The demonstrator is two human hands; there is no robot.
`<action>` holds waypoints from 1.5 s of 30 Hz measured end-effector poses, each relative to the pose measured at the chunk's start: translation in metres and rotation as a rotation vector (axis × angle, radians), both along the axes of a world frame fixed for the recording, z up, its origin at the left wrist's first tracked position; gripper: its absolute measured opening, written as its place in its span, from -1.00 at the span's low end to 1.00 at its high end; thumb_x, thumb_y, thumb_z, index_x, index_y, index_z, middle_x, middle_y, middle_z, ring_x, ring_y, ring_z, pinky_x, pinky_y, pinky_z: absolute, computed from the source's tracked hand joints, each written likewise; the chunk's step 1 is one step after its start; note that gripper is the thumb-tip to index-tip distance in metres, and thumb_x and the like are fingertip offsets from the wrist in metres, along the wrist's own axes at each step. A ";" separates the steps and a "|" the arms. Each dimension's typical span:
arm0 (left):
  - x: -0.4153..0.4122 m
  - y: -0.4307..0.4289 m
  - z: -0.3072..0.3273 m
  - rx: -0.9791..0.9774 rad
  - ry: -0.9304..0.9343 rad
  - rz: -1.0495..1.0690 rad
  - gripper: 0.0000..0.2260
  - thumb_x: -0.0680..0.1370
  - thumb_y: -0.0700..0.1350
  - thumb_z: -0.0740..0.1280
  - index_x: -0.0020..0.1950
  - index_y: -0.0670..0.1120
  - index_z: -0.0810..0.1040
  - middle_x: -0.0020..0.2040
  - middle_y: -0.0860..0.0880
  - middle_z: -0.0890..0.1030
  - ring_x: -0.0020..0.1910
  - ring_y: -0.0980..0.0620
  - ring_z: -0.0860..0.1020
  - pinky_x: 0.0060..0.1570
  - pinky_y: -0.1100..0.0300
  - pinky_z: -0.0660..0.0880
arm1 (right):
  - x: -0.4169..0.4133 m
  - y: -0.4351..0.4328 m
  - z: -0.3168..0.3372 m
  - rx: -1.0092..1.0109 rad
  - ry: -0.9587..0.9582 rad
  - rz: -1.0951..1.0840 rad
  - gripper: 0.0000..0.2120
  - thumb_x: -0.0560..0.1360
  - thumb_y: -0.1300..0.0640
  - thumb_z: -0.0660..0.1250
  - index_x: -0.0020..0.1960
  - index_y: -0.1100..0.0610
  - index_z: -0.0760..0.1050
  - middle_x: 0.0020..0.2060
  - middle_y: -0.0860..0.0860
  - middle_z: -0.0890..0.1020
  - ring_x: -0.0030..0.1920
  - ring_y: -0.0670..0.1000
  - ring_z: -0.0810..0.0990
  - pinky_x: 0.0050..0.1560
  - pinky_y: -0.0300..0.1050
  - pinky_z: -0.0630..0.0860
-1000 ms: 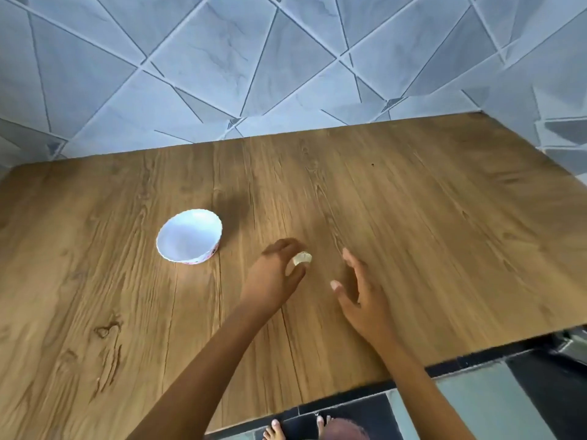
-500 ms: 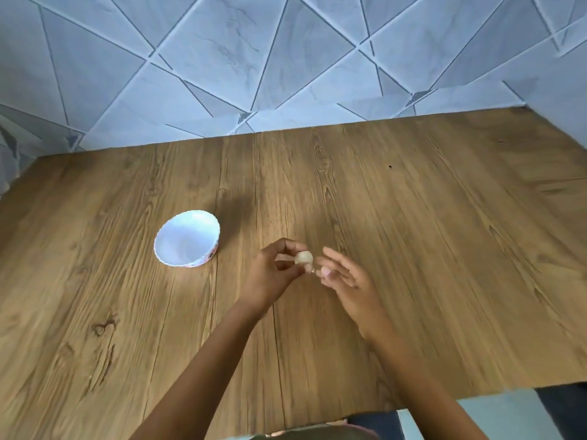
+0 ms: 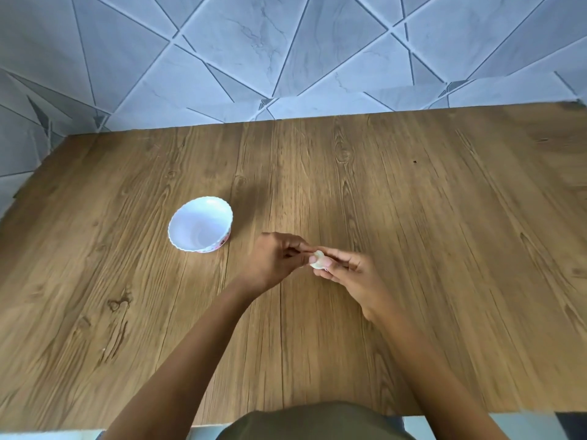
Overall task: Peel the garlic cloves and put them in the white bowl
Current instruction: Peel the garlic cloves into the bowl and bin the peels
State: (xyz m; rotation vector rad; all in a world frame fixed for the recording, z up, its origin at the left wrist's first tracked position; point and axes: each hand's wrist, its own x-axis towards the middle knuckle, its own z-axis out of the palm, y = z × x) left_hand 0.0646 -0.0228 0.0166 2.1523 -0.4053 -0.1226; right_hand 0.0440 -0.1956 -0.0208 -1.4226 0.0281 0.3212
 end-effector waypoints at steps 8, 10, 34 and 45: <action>-0.005 -0.005 -0.011 0.079 -0.147 0.148 -0.92 0.46 -0.33 0.36 -0.15 -0.23 0.65 -0.29 -0.09 0.66 -0.35 0.06 0.59 -0.32 0.24 0.51 | -0.004 0.004 0.003 -0.038 -0.037 -0.006 -0.74 0.51 0.30 0.31 0.19 0.17 0.54 -0.08 -0.05 0.67 -0.07 -0.10 0.67 -0.10 -0.36 0.53; -0.005 -0.002 -0.012 -0.091 0.008 0.272 -0.91 0.49 -0.34 0.34 -0.17 -0.22 0.61 -0.31 -0.11 0.64 -0.36 0.04 0.59 -0.30 0.24 0.55 | -0.003 0.000 0.005 -0.065 -0.036 -0.025 -0.73 0.51 0.30 0.31 0.21 0.21 0.52 -0.05 -0.03 0.66 -0.08 -0.11 0.67 -0.10 -0.36 0.53; -0.086 0.040 0.000 -0.144 0.252 0.712 -0.84 0.43 -0.28 0.43 -0.18 -0.01 0.63 -0.21 0.03 0.66 -0.25 0.04 0.65 -0.08 0.14 0.57 | -0.033 0.024 0.012 -0.734 -0.867 0.008 -0.74 0.43 0.27 0.43 0.12 0.22 0.59 -0.02 0.05 0.64 -0.03 0.03 0.63 -0.10 -0.10 0.58; -0.091 0.070 -0.002 0.040 0.289 0.525 -0.93 0.44 -0.20 0.44 -0.12 -0.06 0.67 -0.22 0.09 0.68 -0.25 0.18 0.64 -0.17 0.42 0.50 | -0.055 0.057 -0.019 -1.042 -0.764 0.302 -0.56 0.56 0.06 0.26 0.40 0.17 0.36 0.43 0.08 0.33 0.47 0.09 0.21 0.47 0.08 0.14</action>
